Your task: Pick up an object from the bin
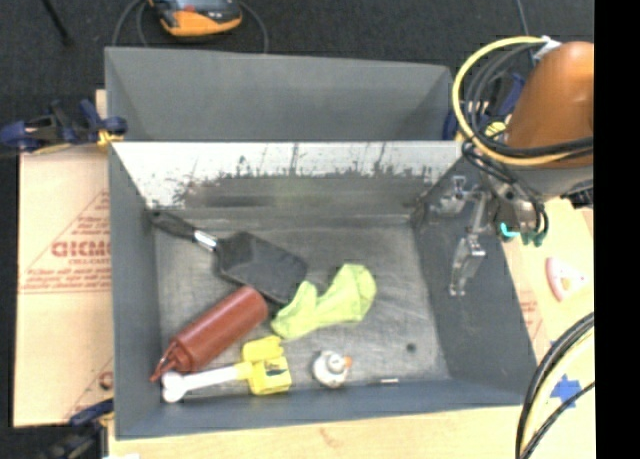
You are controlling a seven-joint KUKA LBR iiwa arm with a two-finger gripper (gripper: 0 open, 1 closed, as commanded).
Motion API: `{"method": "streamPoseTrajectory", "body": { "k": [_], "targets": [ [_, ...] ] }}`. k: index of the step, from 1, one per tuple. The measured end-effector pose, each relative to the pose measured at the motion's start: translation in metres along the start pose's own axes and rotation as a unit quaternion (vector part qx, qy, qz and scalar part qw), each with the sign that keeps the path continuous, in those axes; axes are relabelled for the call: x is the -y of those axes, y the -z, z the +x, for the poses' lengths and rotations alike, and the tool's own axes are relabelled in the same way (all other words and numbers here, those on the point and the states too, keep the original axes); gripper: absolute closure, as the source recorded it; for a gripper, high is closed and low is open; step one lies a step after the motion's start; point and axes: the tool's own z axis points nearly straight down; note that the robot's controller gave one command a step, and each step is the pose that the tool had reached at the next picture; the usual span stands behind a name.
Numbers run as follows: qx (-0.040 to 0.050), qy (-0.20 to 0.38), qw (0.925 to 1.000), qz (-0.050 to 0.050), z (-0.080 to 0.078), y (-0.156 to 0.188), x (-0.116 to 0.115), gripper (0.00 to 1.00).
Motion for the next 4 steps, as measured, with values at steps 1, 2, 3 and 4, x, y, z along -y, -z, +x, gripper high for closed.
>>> {"method": "streamPoseTrajectory", "body": {
  "k": [1,2,3,4],
  "targets": [
    [0.0041,0.001,1.0000,0.001,-0.002,0.005,0.000,0.00],
    [0.0084,0.017,0.9998,0.002,-0.011,-0.036,-0.008,0.00],
    [-0.0003,0.008,1.0000,-0.001,-0.032,-0.060,-0.025,0.00],
    [0.0096,0.045,0.9990,0.002,-0.023,-0.083,-0.040,0.00]
  ]
}}
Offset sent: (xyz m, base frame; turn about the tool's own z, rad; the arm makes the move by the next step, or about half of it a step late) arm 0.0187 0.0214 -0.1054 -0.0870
